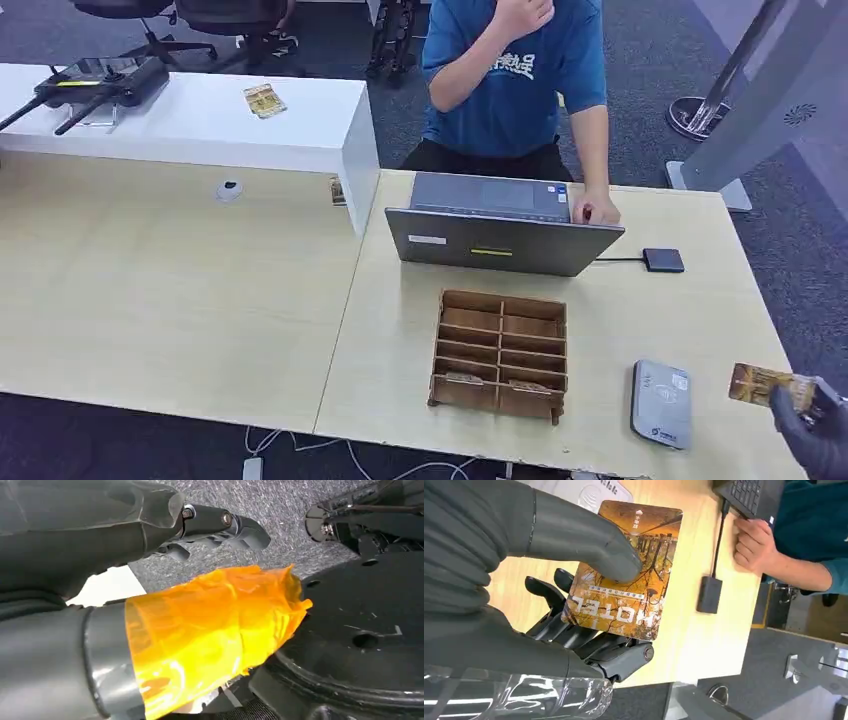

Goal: Pass the card to the sensor for recognition and then transmit it.

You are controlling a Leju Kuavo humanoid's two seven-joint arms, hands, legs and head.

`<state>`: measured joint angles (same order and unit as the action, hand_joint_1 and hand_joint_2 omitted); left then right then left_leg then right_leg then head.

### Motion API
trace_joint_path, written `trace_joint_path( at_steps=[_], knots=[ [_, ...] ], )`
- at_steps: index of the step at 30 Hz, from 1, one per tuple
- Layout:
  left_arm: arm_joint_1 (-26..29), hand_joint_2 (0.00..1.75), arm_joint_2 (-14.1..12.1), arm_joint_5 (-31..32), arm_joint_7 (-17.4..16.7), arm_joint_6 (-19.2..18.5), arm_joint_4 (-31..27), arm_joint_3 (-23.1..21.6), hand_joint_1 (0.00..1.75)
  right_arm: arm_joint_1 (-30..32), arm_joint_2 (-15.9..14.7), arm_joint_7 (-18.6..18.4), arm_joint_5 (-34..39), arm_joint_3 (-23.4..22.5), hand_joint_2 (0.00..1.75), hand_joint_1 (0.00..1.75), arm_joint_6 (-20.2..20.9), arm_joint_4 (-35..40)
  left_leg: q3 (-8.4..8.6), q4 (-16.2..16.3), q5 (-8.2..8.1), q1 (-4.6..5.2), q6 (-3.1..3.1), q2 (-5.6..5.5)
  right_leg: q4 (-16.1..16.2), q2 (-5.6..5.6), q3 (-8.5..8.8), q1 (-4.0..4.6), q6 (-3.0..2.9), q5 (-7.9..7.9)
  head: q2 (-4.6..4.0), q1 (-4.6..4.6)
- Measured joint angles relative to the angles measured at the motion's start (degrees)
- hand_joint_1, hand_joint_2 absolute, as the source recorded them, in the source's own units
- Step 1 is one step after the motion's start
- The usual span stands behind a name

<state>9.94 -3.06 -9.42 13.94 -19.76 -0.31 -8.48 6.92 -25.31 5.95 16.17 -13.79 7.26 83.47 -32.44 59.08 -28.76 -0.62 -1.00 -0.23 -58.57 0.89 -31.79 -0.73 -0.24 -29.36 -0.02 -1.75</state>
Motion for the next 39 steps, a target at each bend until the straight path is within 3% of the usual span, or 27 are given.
trace_joint_path(
  at_steps=[13, 25, 39],
  knots=[
    [0.0, 0.0, 0.0, 0.1, 0.0, 0.0, 0.0, 0.0, 0.0, 0.5, 2.1, -0.7, -1.7, -0.3, 1.75, 1.75, 0.3, 0.6, -0.01, 0.0, 0.0, 0.0, 0.0, 0.02, 0.0, 0.0, 0.01, 0.0, 0.0, 0.0, 0.0, 0.0],
    [0.0, 0.0, -0.6, 1.0, -0.2, -0.7, 0.0, 0.0, 0.0, -2.8, 2.1, -3.0, -5.5, 5.3, 1.75, 1.75, -1.0, -1.0, 0.01, 0.0, 0.02, 0.0, -0.02, 0.05, 0.0, -0.03, 0.02, 0.0, 0.0, 0.0, 0.0, -0.02],
    [0.0, 0.0, -0.9, 1.0, -0.2, -0.7, 0.0, 0.0, 0.0, -3.4, 2.1, -3.0, -5.7, 7.0, 1.75, 1.75, -1.1, -2.1, 0.01, 0.0, 0.02, 0.0, -0.02, 0.05, 0.0, -0.04, 0.02, 0.0, 0.0, 0.0, 0.0, -0.02]
  ],
)
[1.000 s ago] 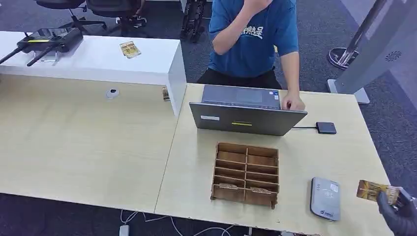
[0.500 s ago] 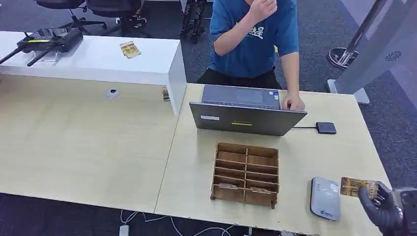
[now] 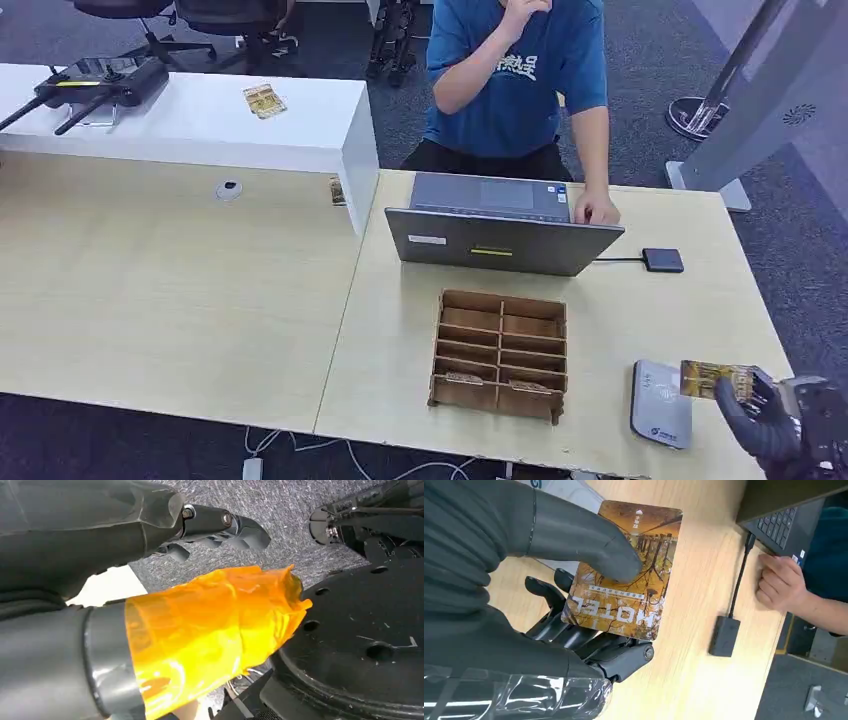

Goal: Pass the card to the sensor for recognition and then transmit it.

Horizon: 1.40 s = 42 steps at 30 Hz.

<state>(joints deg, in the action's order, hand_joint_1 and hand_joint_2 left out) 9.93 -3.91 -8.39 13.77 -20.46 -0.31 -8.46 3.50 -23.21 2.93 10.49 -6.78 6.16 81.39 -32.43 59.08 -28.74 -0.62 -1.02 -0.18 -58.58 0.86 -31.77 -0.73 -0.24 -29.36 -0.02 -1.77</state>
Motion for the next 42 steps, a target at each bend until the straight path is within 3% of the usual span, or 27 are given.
trace_joint_path(
  at_steps=[19, 42],
  knots=[
    [0.0, 0.0, -0.5, 1.2, -0.4, -0.3, 0.0, 0.1, 0.0, -1.0, -0.6, -2.2, -0.6, 2.4, 1.75, 1.75, -1.3, -1.6, 0.01, 0.0, 0.0, 0.0, 0.0, 0.0, 0.0, 0.0, 0.0, 0.0, 0.0, 0.0, 0.0, 0.0],
    [0.0, 0.0, -0.6, 1.9, -0.6, -0.3, 0.0, 0.5, 0.0, -0.1, -0.4, -2.3, -1.5, 6.1, 1.75, 1.75, -1.9, -3.6, 0.01, 0.0, 0.0, 0.0, 0.0, 0.02, 0.0, -0.03, -0.01, 0.0, 0.0, 0.0, 0.0, 0.0]
  ],
)
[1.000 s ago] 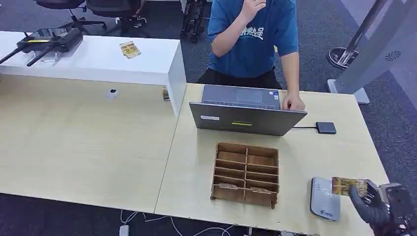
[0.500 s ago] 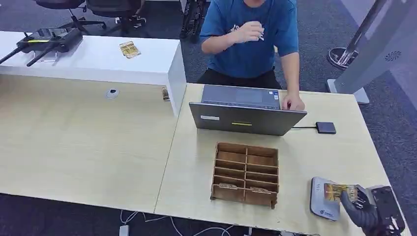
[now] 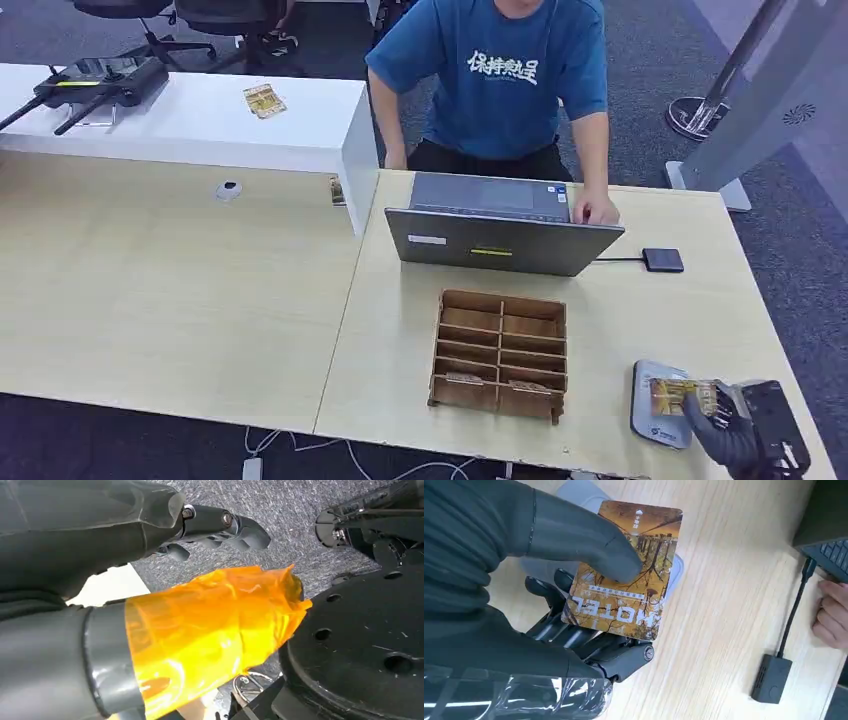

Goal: Pass the card to the sensor for recognition and then transmit it.

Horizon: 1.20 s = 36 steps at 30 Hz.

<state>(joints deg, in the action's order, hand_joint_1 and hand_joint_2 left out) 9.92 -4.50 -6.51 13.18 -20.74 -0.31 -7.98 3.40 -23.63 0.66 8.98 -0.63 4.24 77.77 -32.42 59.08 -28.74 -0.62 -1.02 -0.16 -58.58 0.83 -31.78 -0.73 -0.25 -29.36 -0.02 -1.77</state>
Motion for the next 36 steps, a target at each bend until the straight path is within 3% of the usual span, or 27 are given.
trace_joint_path(
  at_steps=[36],
  knots=[
    [0.0, 0.0, -0.9, 2.3, -0.2, -0.8, 0.0, 1.4, 0.0, -2.9, -1.9, -3.1, -3.7, 3.3, 1.75, 1.75, -0.6, -3.1, 0.0, 0.0, 0.0, 0.0, 0.0, 0.0, 0.0, 0.0, 0.02, 0.0, 0.0, 0.0, 0.0, 0.0]
  ],
)
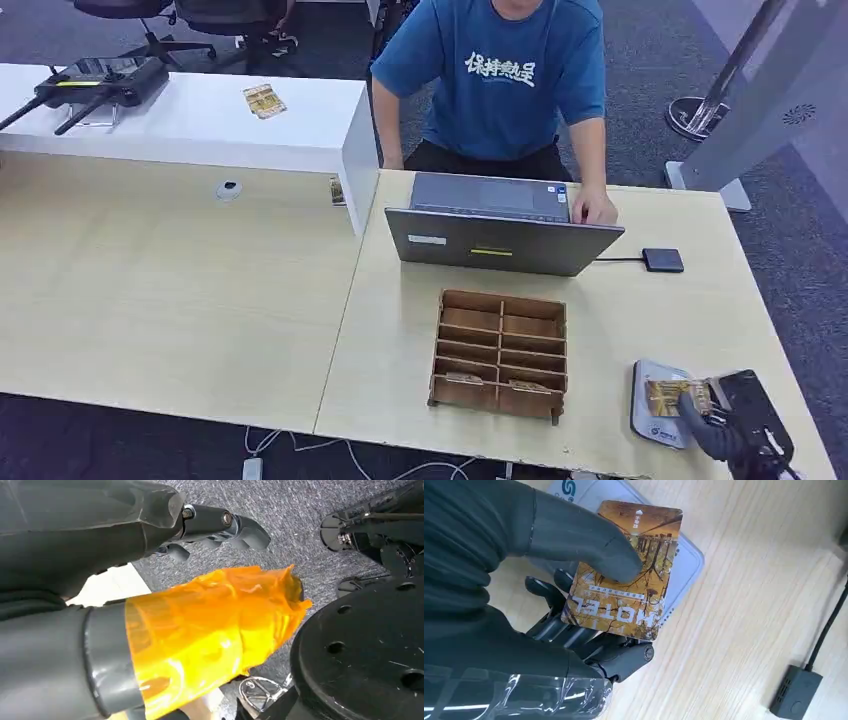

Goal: Pass the card to the sensor for recognition and then transmit it.

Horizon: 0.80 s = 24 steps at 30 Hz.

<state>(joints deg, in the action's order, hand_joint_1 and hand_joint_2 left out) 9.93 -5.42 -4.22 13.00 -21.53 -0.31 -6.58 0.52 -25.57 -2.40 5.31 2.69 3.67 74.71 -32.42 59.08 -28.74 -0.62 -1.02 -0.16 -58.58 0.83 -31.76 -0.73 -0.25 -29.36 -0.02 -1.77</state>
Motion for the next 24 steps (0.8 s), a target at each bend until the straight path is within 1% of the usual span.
trace_joint_path(
  at_steps=[10, 18, 24],
  knots=[
    [0.0, 0.0, -0.2, 0.8, -0.3, -0.1, 0.0, 0.8, 0.0, -1.6, -0.5, -1.7, -2.8, 1.5, 1.75, 1.75, 0.0, -0.9, 0.01, 0.0, 0.0, 0.0, 0.0, 0.02, 0.0, -0.01, 0.0, 0.0, 0.0, 0.0, 0.0, 0.0],
    [0.0, 0.0, -0.5, 1.9, -0.3, -0.2, 0.0, 1.0, 0.0, -5.0, -1.0, -3.8, -8.2, 4.8, 1.75, 1.75, 0.0, -2.8, 0.07, 0.0, 0.02, -0.01, -0.02, 0.13, 0.0, -0.11, 0.01, 0.01, -0.05, 0.05, 0.0, 0.0],
    [-0.1, 0.0, -0.7, 2.3, -0.3, -0.2, 0.0, 1.1, 0.0, -6.9, -1.0, -4.1, -9.9, 6.6, 1.75, 1.75, -0.3, -4.4, 0.12, 0.0, 0.02, -0.02, -0.02, 0.18, 0.0, -0.18, 0.05, 0.02, -0.06, 0.06, 0.0, 0.02]
  ],
)
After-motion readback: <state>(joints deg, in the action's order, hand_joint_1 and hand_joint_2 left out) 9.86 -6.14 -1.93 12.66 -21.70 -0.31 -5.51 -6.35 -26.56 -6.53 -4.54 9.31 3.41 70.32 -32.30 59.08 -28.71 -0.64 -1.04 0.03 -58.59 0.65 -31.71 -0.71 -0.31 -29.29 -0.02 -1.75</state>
